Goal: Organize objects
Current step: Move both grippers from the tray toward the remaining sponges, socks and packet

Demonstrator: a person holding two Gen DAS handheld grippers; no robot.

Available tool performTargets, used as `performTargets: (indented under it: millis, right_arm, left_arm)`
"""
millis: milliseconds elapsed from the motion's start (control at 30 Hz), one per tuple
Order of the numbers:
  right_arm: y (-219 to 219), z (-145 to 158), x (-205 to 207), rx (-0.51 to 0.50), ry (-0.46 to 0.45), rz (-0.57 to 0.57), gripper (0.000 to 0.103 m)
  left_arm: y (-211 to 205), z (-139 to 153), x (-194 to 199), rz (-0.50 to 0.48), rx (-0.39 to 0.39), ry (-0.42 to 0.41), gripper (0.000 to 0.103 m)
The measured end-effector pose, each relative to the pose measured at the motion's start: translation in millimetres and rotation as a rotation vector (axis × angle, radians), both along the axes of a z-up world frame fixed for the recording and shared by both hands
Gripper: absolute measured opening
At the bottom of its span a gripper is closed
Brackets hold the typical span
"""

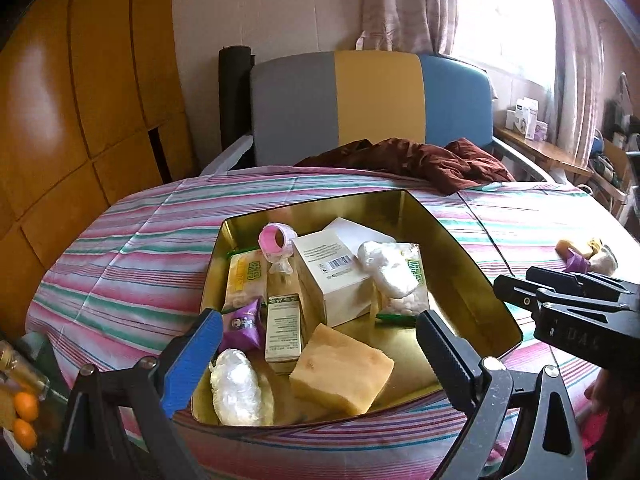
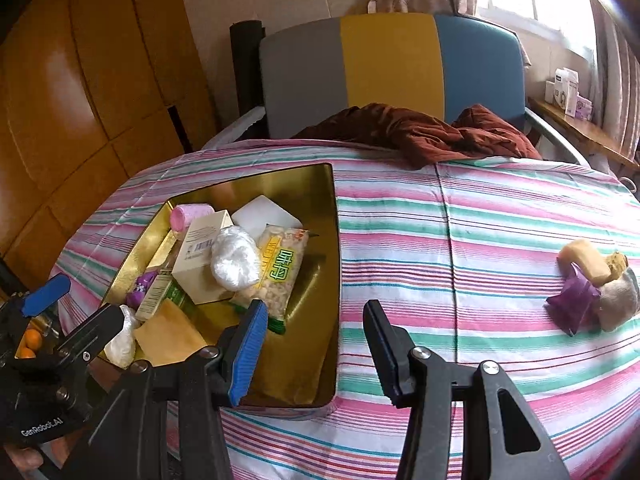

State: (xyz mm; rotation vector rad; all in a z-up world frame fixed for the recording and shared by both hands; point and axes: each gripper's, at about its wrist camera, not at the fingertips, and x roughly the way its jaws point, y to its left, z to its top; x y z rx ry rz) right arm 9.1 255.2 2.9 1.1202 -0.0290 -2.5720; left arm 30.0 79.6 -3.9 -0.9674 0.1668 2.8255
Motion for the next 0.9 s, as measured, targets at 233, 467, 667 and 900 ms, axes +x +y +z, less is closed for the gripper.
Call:
performTargets:
  millis: [233, 467, 667, 900]
  right_arm:
    - [8.2, -0.3, -1.2, 0.013, -0.014, -0.014, 0.050]
    - [30.5, 3.0, -5.0, 0.024, -0.028, -0.061, 0.050]
    - [74.2, 8.3, -11.2, 0.022, -0.055, -0.149, 0.050]
    - [154.5, 20.3, -13.8, -0.019, -0.092, -0.305, 0.050]
  left_arm:
    - [5.4, -0.2, 2.0, -0.016, -0.010, -0.001, 0.098]
    - [14.9, 0.0, 2.8, -0.050, -0.021, 0.000, 0.098]
    - [32.0, 0.5, 2.7, -0.106, -0.039, 0.002, 0.098]
    - [62.9, 2.7, 2.3, -0.212, -0.058, 0.014, 0.098]
